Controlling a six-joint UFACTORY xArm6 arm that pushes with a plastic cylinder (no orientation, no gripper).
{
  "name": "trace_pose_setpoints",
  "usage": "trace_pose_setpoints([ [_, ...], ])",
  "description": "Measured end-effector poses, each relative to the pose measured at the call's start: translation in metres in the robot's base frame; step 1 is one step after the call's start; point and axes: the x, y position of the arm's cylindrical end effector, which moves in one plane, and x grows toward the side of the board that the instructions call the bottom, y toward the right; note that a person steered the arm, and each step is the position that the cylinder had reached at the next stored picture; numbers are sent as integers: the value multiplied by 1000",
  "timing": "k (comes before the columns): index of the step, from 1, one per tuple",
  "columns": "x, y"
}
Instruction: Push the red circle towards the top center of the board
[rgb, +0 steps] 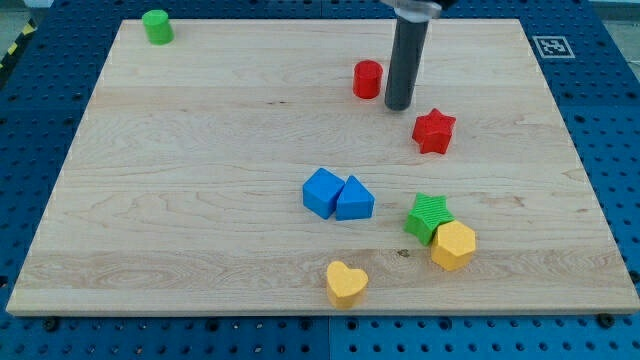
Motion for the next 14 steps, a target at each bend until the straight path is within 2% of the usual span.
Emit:
trace_pose_setpoints([
  [2,-31,-3],
  [4,-32,-14],
  [8,-39,-74],
  [9,-49,-82],
  [11,-105,-89],
  [12,-110,-89],
  [14,-87,-108],
])
